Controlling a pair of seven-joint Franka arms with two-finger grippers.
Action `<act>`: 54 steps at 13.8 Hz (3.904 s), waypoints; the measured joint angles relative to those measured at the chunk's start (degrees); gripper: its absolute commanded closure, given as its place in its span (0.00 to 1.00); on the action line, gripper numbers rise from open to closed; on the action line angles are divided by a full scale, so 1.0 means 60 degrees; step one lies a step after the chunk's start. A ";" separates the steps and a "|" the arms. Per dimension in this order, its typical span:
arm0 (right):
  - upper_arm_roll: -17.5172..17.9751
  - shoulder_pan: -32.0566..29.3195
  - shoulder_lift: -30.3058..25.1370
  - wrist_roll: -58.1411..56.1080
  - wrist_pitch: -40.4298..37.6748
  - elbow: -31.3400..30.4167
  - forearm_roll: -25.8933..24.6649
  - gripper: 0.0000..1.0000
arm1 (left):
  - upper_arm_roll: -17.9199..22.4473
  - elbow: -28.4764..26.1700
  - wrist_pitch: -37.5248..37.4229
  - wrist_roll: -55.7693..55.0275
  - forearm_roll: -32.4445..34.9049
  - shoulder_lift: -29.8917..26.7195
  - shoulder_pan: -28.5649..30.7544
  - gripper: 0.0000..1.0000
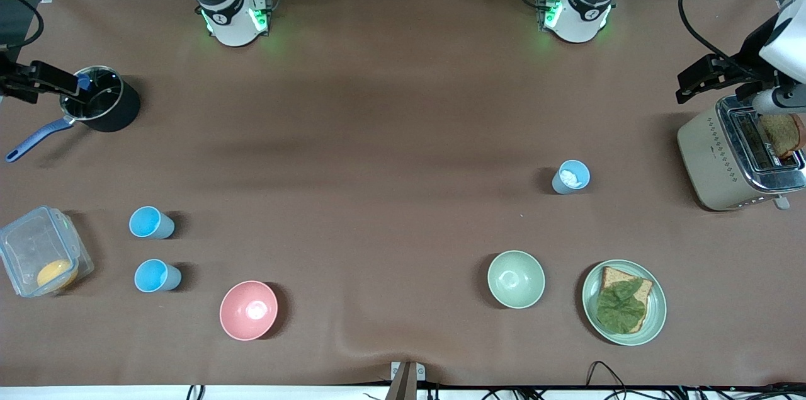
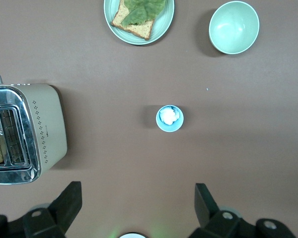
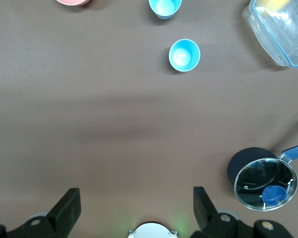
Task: Stack blue cups with both arms
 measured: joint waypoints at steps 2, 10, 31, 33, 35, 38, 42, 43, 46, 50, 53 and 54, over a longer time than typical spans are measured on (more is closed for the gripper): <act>0.0005 0.0037 -0.0001 -0.0009 0.0020 -0.0005 0.0000 0.00 | -0.0005 0.0000 0.0000 0.0001 0.0000 -0.0022 -0.0086 0.00; 0.0162 0.0126 -0.0019 -0.0010 0.0047 0.0033 -0.0102 0.00 | 0.0001 -0.0689 0.0762 -0.0029 0.0000 0.0749 -0.0166 0.00; 0.0125 -0.0690 0.4997 -0.0635 0.4251 -0.0555 -0.0664 0.00 | -0.0174 -0.6905 0.9389 -0.0058 0.0001 0.2798 -0.0017 1.00; 0.0110 -0.0798 0.4967 -0.1587 0.4360 -0.0546 -0.0696 0.00 | -0.0234 -0.6937 0.9389 -0.0058 0.0001 0.2799 -0.0050 1.00; 0.0090 -0.0967 0.4965 -0.2396 0.4476 -0.0546 -0.0696 0.00 | -0.0340 -0.6944 0.9399 -0.0085 0.0001 0.2798 -0.0107 1.00; 0.0079 -0.1142 0.4972 -0.3472 0.5164 -0.0555 -0.0697 0.00 | -0.0658 -0.6926 0.9444 -0.0124 0.0001 0.2773 -0.0125 1.00; 0.0068 -0.1217 0.5076 -0.3866 0.5488 -0.0649 -0.0696 0.00 | -0.1573 -0.6618 0.9376 -0.1369 0.0000 0.2566 -0.0141 1.00; 0.0068 -0.1224 0.5133 -0.3927 0.5496 -0.0660 -0.0695 0.00 | -0.1931 -0.6445 0.9270 -0.2000 0.0000 0.2549 -0.0159 1.00; 0.0101 -0.1221 0.5396 -0.4306 0.5711 -0.0669 -0.0693 0.00 | -0.3165 -0.5855 0.8995 -0.4699 0.0000 0.2600 -0.0509 1.00; 0.0121 -0.1217 0.5493 -0.4528 0.5789 -0.0670 -0.0692 0.00 | -0.3508 -0.5004 0.8961 -0.8314 0.0000 0.3238 -0.2560 1.00; 0.0145 -0.1215 0.5497 -0.4592 0.5789 -0.0692 -0.0692 0.00 | -0.3480 -0.4365 0.8961 -0.9758 0.0000 0.4021 -0.3676 1.00; 0.0145 -0.1215 0.5506 -0.4655 0.5789 -0.0711 -0.0692 0.00 | -0.3463 -0.4257 0.8961 -0.9960 0.0011 0.4250 -0.3896 1.00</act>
